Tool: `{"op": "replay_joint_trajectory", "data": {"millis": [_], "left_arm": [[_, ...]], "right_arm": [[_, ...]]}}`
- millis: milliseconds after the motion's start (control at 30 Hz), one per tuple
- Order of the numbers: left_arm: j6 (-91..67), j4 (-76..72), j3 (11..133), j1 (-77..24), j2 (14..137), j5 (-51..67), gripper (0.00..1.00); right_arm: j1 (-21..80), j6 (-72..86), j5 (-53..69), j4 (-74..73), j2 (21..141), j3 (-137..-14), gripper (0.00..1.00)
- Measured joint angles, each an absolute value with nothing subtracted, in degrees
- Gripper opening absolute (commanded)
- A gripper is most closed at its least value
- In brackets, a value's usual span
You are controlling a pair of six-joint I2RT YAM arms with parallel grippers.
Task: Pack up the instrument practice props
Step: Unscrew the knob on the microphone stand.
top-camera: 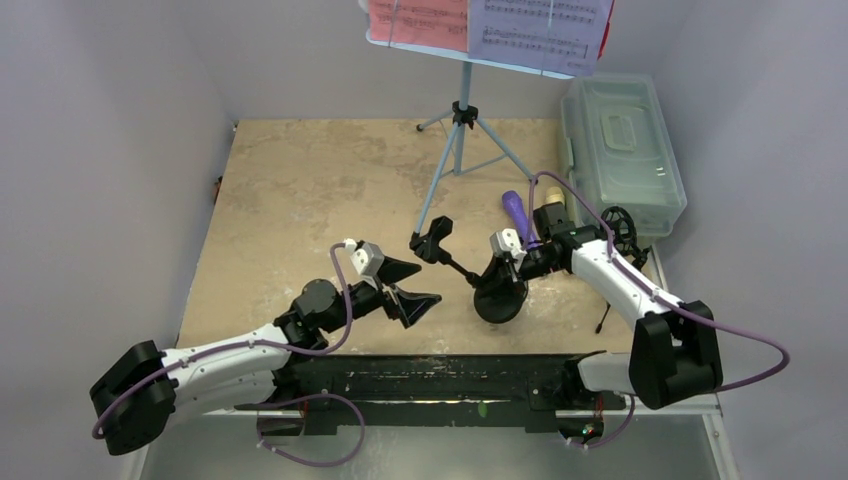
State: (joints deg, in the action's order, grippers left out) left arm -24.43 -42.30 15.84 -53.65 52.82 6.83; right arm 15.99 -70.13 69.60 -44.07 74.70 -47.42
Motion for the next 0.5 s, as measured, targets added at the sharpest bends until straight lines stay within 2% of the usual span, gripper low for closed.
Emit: {"op": "replay_joint_trajectory", "data": {"millis": [333,500], "left_arm": [[-24.5,-40.9,15.5,-53.6,48.4,6.9,0.9],[-24.4,-33.8,16.8,-53.6,42.5,6.3,0.89]], "right_arm": [[16.0,-70.6,68.7,-44.2,75.9,-47.5,0.0],[16.0,-70.7,68.7,-44.2,75.8,-47.6,0.0]]}}
